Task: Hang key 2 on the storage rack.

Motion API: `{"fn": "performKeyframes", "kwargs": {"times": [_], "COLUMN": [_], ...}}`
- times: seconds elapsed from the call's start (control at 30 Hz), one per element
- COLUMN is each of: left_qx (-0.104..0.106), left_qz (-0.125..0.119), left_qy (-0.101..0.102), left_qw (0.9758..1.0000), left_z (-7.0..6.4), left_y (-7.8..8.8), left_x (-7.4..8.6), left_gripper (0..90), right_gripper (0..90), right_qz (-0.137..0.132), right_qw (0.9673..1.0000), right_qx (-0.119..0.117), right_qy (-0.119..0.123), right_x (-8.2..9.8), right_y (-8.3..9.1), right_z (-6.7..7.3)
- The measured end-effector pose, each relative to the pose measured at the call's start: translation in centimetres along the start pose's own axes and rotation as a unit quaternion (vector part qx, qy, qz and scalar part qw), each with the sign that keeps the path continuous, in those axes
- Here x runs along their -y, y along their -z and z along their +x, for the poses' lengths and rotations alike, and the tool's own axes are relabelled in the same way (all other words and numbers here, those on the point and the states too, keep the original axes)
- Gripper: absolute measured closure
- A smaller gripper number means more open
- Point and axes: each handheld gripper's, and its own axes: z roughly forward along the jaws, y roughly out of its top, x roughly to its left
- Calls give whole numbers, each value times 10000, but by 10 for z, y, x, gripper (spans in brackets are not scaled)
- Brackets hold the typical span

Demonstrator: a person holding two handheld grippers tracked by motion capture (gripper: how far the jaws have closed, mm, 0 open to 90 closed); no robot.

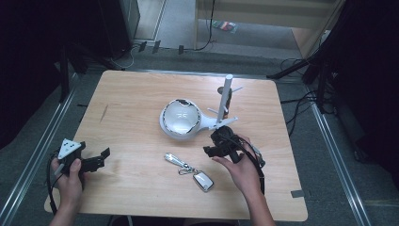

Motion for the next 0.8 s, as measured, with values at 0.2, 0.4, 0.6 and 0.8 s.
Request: {"fn": "performKeyframes", "kwargs": {"times": [0.2,0.4,0.6,0.8], "left_qx": [8,8,9,17], "left_qz": [16,15,17,25], "left_qy": [-19,-33,-37,-36], "left_qw": [10000,10000,10000,10000], "left_z": [0,0,-1,0], "left_y": [-1,-1,-1,-1], "left_x": [0,0,0,0], "left_gripper": [0,0,0,0], "right_gripper": [528,549,576,612], "right_qz": [196,364,477,644], "right_qw": [9996,9986,9977,9955], "right_qx": [-205,-300,-298,-307], "right_qy": [16,242,382,617], "right_x": [-3,-5,-8,-9], "right_y": [-7,-15,-22,-33], "right_z": [8,19,28,38]}}
